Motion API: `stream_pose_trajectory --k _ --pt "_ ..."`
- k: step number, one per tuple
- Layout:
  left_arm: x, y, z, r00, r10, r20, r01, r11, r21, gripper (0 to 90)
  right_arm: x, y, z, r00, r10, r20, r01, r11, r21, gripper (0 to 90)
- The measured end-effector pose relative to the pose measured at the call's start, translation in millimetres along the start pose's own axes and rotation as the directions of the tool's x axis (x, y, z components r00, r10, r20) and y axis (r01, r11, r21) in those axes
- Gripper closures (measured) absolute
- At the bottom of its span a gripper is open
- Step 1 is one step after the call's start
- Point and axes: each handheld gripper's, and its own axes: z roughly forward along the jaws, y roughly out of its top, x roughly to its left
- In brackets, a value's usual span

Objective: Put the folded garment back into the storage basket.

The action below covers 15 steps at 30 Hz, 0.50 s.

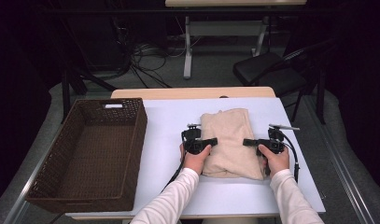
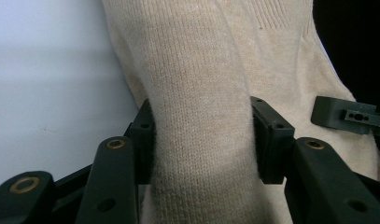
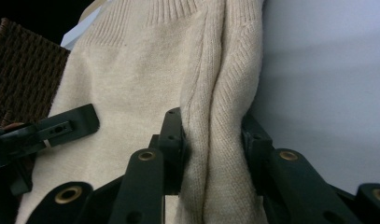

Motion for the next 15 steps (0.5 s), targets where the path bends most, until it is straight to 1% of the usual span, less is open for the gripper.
stream_pose_trajectory --k 3,5,6,7,9,11,14,15 --pt "-1.0 -0.1 -0.7 1.0 0.007 -0.001 -0.007 1.0 -0.005 54.7 -0.6 0.1 -0.6 1.0 0.001 -0.008 -0.001 1.0 -0.015 68.6" --pt "-0.6 0.3 -1.0 1.0 0.003 0.005 -0.003 1.0 -0.004 55.1 0.2 -0.2 -0.9 1.0 0.006 -0.007 -0.006 1.0 -0.017 68.7" --pt "-0.5 0.5 -1.2 1.0 0.002 0.005 -0.002 1.0 -0.003 55.3 0.6 -0.4 -0.8 1.0 0.003 -0.005 -0.003 1.0 -0.024 68.7" --pt "-0.6 0.6 -1.4 1.0 0.003 0.006 -0.003 1.0 -0.004 55.4 1.3 -0.2 -1.9 1.0 -0.003 0.002 0.003 1.0 -0.012 68.8" --pt "-0.8 0.7 -2.0 0.9999 0.003 0.011 -0.002 1.0 -0.007 55.8 2.0 -0.3 -2.1 1.0 -0.007 -0.003 0.007 1.0 -0.029 68.9" --pt "-1.1 1.5 -3.3 0.9996 0.009 0.026 -0.008 0.9999 -0.012 56.4 3.3 0.3 -4.2 1.0 0.007 -0.005 -0.007 1.0 -0.023 68.9" --pt "-3.2 1.8 -4.7 0.9994 0.021 0.027 -0.021 0.9996 -0.02 56.7 4.4 1.4 -7.4 0.9995 0.015 -0.028 -0.016 0.999 -0.044 69.0" --pt "-3.7 1.8 -4.9 0.9993 0.023 0.028 -0.022 0.9995 -0.023 56.7 4.9 2.2 -8.8 0.9996 0.006 -0.028 -0.007 0.999 -0.039 69.1"
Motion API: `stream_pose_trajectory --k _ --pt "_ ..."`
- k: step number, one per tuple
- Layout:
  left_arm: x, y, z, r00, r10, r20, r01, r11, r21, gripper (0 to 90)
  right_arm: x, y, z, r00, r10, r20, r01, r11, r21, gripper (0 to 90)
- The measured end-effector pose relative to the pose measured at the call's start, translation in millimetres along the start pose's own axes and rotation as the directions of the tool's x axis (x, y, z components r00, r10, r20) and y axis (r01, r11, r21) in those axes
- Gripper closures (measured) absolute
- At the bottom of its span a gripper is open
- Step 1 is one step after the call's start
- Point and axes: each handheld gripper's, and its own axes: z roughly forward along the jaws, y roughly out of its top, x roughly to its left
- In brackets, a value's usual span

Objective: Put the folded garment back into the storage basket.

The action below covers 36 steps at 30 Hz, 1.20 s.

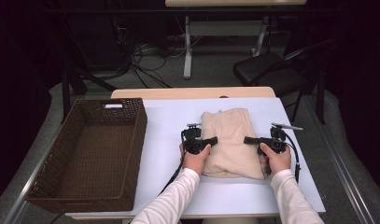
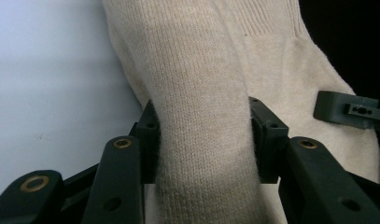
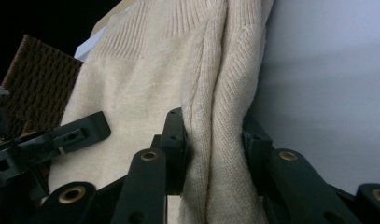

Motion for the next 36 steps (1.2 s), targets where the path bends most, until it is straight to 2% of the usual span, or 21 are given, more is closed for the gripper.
stream_pose_trajectory --k 1,9,15,23,36 --pt "-0.3 0.0 -0.1 1.0 0.0 0.0 0.0 1.0 -0.002 56.7 1.5 -0.5 0.3 0.9999 0.011 -0.004 -0.011 1.0 -0.02 69.2" --pt "-1.1 2.0 -2.5 1.0 -0.003 0.006 0.003 1.0 -0.003 57.1 9.1 1.5 -4.8 0.9999 -0.006 -0.014 0.005 0.999 -0.047 70.0" --pt "-2.1 5.7 -6.6 0.9999 -0.001 0.016 0.002 1.0 -0.01 57.4 15.5 3.5 -10.0 0.9995 -0.018 -0.028 0.016 0.998 -0.054 70.4" --pt "-6.4 10.8 -12.7 0.9996 0.008 0.029 -0.007 0.9998 -0.017 57.6 21.0 5.7 -15.8 0.9981 -0.006 -0.061 0.001 0.997 -0.081 70.6" --pt "-11.9 17.5 -23.3 0.9991 0.024 0.035 -0.023 0.9993 -0.029 57.6 33.7 8.4 -25.0 0.9974 -0.029 -0.066 0.022 0.994 -0.103 70.6"
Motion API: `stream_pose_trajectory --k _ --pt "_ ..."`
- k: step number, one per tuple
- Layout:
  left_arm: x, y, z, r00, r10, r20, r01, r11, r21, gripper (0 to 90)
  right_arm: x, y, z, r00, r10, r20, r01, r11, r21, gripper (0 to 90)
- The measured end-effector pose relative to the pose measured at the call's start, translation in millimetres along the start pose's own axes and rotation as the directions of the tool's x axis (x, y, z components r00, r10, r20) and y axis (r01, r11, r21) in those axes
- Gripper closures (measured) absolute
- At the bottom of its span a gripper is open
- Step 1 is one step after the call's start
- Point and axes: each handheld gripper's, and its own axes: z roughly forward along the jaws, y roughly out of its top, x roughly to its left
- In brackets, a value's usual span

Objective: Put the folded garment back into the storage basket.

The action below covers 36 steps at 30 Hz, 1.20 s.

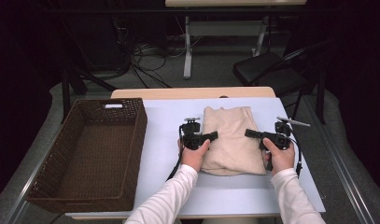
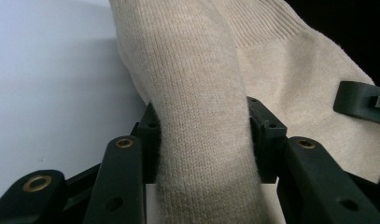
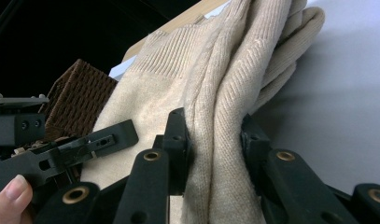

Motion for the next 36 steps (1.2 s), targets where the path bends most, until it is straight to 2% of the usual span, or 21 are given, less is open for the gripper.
stream_pose_trajectory --k 8,12,14,21,26,36 --pt "-1.1 1.3 -5.7 1.0 0.004 -0.004 -0.004 1.0 0.0 57.6 8.0 0.4 -1.3 0.9999 -0.012 -0.007 0.012 1.0 -0.001 70.6" --pt "0.0 3.9 -8.8 1.0 0.006 -0.005 -0.006 1.0 0.0 57.7 10.4 1.1 0.3 0.9993 0.023 -0.031 -0.023 1.0 -0.013 70.6" --pt "0.3 6.3 -11.7 1.0 0.003 -0.001 -0.003 1.0 -0.005 57.7 13.4 1.9 0.0 0.9995 0.019 -0.024 -0.019 1.0 -0.004 70.6" --pt "1.5 15.9 -21.3 0.9999 0.01 0.007 -0.01 0.9998 -0.018 57.7 27.0 6.4 1.3 0.9995 -0.019 -0.024 0.018 0.999 -0.032 70.6" --pt "1.8 24.4 -26.9 0.9999 0.011 0.009 -0.011 0.9997 -0.02 57.7 38.3 13.4 2.6 0.999 -0.044 -0.004 0.044 0.999 -0.016 70.6" --pt "0.2 42.4 -36.7 0.9997 -0.011 0.021 0.011 0.9996 -0.025 57.7 55.6 32.5 2.9 0.9988 -0.048 -0.004 0.048 0.999 -0.009 70.7"
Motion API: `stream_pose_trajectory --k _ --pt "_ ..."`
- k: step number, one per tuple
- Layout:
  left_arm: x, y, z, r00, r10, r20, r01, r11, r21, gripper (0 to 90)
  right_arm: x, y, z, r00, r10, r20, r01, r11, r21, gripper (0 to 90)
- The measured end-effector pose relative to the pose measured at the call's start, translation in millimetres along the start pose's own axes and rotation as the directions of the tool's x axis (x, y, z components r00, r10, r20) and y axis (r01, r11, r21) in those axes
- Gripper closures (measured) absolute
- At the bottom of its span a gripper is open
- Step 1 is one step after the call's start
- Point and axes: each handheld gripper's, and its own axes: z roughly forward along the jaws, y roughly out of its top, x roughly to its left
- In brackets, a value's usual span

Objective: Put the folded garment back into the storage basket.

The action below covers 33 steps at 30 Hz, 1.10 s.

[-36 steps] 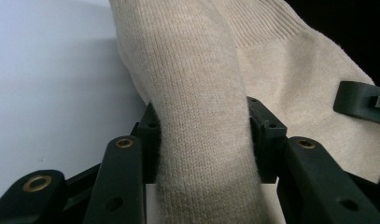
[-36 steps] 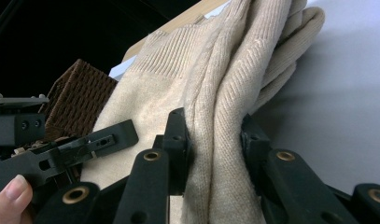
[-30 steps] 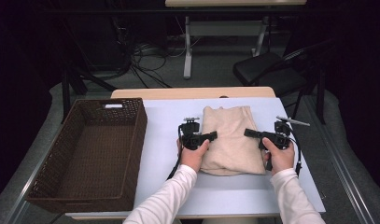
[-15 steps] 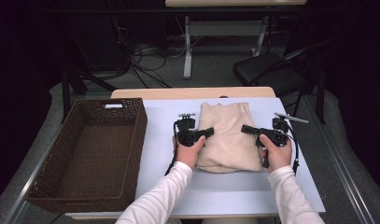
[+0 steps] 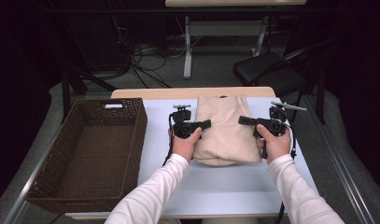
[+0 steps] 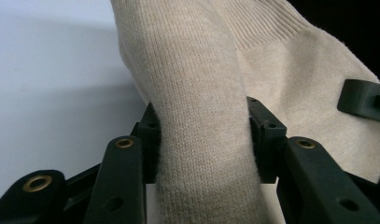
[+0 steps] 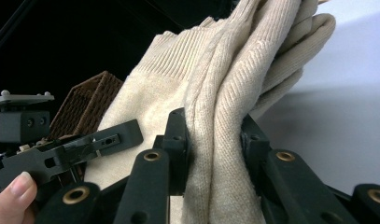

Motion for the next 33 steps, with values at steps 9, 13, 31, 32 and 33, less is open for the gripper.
stream_pose_trajectory --k 9,13,31,32,33 --pt "-3.1 16.2 -10.5 1.0 -0.002 0.0 0.002 1.0 -0.009 57.7 14.1 15.1 0.3 1.0 0.009 -0.002 -0.009 1.0 0.015 70.7" --pt "-4.6 19.7 -14.2 1.0 -0.002 -0.004 0.002 1.0 -0.006 57.7 21.0 20.3 -0.1 1.0 -0.005 0.005 0.005 1.0 0.024 70.8" --pt "-17.6 37.9 -31.2 1.0 0.002 -0.01 -0.002 0.9997 -0.023 57.8 41.2 37.2 -7.4 0.9999 -0.013 -0.006 0.014 1.0 0.017 70.7" --pt "-18.7 38.9 -32.1 1.0 0.0 -0.009 -0.001 0.9997 -0.026 57.7 42.6 38.4 -8.4 0.9999 -0.014 -0.005 0.014 1.0 0.019 70.8" --pt "-19.7 39.9 -33.3 1.0 0.001 -0.009 -0.002 0.9996 -0.027 57.7 44.1 39.5 -9.4 0.9999 -0.013 -0.007 0.013 1.0 0.019 70.8"
